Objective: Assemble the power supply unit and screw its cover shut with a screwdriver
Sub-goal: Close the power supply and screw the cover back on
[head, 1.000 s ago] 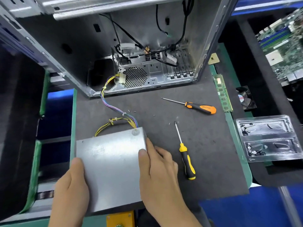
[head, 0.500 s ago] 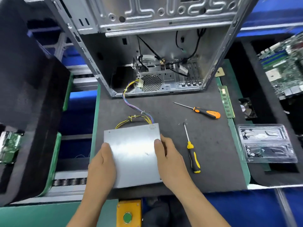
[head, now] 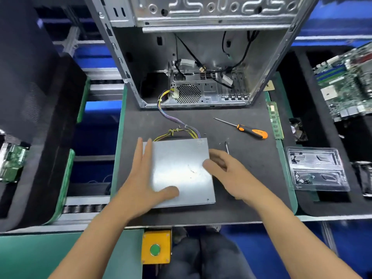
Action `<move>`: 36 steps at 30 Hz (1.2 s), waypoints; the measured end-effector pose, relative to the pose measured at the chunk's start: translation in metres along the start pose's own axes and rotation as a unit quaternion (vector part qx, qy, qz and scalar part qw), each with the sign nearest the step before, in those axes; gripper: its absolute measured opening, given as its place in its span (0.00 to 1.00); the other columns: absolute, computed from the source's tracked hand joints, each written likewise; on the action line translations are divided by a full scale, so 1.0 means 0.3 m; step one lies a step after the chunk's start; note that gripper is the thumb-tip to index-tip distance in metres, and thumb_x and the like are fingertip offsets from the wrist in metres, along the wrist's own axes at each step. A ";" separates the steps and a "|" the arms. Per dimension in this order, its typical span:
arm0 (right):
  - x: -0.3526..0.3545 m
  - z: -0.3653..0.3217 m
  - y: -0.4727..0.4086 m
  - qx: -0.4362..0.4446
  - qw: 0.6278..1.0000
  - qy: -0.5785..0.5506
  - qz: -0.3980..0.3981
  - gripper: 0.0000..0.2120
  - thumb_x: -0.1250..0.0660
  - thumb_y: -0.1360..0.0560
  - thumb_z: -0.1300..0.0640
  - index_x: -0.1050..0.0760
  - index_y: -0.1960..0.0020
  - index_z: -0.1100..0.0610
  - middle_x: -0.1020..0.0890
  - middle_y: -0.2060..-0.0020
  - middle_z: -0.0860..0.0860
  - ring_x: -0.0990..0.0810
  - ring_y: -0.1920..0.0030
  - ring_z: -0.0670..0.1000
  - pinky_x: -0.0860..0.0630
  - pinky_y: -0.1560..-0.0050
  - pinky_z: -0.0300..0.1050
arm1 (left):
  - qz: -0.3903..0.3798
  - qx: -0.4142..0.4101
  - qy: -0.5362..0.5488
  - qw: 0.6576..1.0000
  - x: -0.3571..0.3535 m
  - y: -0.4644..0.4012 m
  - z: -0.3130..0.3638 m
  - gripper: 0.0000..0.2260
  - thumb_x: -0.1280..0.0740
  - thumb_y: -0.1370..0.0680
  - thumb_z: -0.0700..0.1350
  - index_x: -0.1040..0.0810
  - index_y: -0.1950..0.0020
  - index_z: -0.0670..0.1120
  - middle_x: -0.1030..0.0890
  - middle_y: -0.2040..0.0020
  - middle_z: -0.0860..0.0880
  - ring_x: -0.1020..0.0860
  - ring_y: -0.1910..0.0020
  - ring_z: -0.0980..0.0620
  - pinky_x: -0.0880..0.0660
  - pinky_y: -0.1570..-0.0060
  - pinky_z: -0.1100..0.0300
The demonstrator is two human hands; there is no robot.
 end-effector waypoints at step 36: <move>-0.095 -0.153 0.005 0.219 0.894 -0.317 0.229 0.22 0.43 0.21 0.52 0.45 0.71 0.51 0.43 0.76 0.44 0.47 0.74 0.48 0.46 0.73 0.37 | -0.060 -0.194 -0.452 0.869 -0.028 -0.080 0.155 0.67 0.49 0.43 0.86 0.64 0.19 0.42 0.65 0.20 0.36 0.64 0.21 0.36 0.58 0.27 0.29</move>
Point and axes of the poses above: each hand's wrist, its own y-axis away from the middle knuckle, its own x-axis out of the back of the hand, z = x × y, the point moved 1 cm from there along -y, towards the middle knuckle
